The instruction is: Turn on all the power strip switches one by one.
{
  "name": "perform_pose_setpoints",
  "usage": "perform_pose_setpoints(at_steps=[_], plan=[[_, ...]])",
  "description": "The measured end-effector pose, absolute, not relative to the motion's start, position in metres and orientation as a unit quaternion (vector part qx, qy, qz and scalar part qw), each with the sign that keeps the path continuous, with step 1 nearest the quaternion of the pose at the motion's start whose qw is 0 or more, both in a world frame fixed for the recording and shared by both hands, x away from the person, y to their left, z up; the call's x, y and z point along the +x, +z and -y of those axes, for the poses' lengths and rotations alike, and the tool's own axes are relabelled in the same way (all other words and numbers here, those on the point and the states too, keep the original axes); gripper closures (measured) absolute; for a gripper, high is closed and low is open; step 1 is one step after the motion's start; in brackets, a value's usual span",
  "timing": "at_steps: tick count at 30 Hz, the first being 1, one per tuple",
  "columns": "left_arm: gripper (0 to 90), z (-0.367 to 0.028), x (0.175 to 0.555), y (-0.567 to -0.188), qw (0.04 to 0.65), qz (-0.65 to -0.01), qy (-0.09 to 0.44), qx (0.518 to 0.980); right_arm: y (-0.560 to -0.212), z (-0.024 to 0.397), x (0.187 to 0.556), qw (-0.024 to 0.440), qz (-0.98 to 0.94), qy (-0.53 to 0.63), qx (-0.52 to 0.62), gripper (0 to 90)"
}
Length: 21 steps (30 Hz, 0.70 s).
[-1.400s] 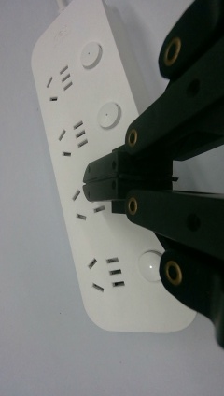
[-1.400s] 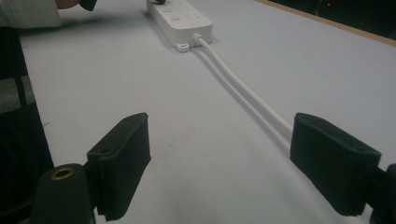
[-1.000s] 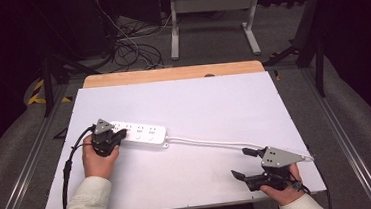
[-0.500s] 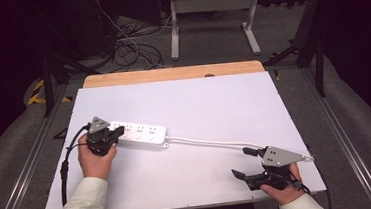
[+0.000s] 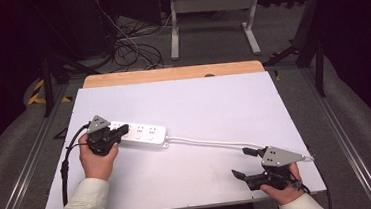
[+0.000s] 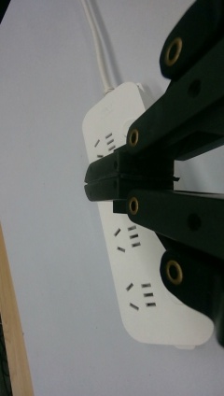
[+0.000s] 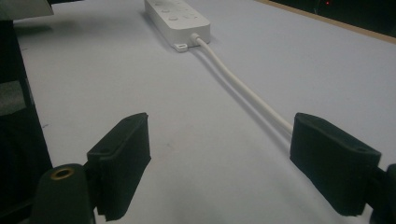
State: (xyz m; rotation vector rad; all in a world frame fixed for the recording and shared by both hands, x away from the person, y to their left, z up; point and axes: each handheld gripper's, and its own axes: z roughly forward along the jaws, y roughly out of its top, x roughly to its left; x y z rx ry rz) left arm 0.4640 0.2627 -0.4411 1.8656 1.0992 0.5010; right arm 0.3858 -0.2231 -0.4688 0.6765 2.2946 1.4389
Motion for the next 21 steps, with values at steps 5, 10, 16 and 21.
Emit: perform_pose_setpoints(at_steps=[5, 10, 16, 21], plan=[[90.0, -0.252, 0.462, -0.446, 0.445, -0.417, 0.197, 0.767, -0.469, 0.223, 0.386, 0.174, -0.810, 0.508, 0.238, 20.4], [90.0, -0.244, 0.467, -0.454, 0.428, -0.418, 0.190, 0.778, -0.469, 0.223, 0.385, 0.175, -0.811, 0.506, 0.236, 20.4], [90.0, -0.241, 0.469, -0.459, 0.416, -0.422, 0.189, 0.783, -0.469, 0.223, 0.386, 0.175, -0.811, 0.506, 0.234, 20.4], [90.0, -0.239, 0.471, -0.463, 0.408, -0.425, 0.189, 0.786, -0.469, 0.223, 0.385, 0.175, -0.811, 0.507, 0.234, 20.4]])
